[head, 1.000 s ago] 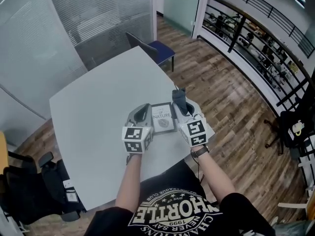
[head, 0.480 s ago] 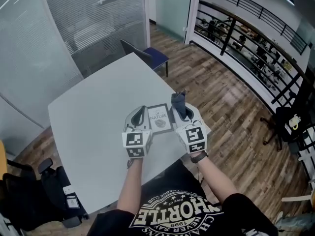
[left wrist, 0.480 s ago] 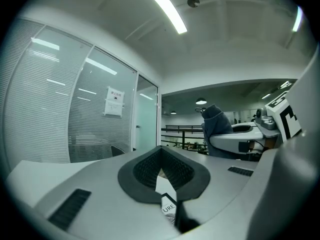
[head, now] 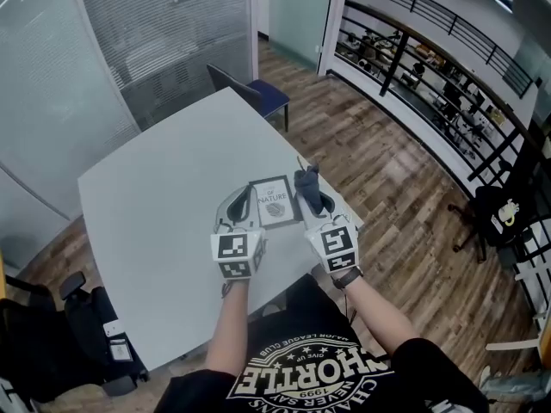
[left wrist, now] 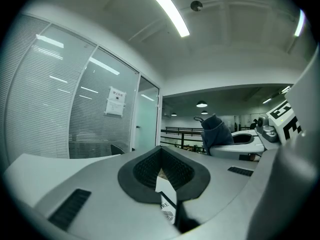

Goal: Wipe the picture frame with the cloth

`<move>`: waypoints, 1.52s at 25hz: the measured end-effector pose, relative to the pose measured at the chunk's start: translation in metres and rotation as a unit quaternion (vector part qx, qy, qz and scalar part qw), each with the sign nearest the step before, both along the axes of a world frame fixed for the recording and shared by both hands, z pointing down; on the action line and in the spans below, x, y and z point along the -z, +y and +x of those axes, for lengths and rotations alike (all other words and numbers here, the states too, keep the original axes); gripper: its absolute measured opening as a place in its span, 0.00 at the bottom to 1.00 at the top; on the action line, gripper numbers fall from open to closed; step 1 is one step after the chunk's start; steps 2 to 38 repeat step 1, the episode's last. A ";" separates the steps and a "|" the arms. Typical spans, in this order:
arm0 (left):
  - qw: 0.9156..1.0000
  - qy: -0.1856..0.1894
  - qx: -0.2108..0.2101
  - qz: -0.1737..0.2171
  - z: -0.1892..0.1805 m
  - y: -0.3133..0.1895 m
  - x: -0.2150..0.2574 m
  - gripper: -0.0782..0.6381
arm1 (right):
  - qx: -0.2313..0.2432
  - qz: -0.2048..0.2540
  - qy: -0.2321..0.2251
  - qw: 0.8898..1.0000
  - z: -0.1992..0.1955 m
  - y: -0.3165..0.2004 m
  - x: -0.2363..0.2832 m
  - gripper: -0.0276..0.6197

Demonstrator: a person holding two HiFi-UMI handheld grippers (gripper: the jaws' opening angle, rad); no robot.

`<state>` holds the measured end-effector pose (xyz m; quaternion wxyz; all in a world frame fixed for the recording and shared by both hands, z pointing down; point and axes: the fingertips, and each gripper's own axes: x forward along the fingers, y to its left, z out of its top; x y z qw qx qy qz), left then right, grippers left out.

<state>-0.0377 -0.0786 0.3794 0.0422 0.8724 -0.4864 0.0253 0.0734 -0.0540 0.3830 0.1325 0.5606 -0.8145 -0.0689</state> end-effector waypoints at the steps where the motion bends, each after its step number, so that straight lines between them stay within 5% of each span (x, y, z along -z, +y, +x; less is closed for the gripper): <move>1: 1.000 -0.001 -0.002 -0.002 0.001 0.001 0.000 0.10 | 0.001 -0.003 0.000 1.000 0.000 0.001 0.001 0.15; 38: 1.000 -0.001 -0.002 -0.002 0.001 0.001 0.000 0.10 | 0.001 -0.003 0.000 1.000 0.000 0.001 0.001 0.15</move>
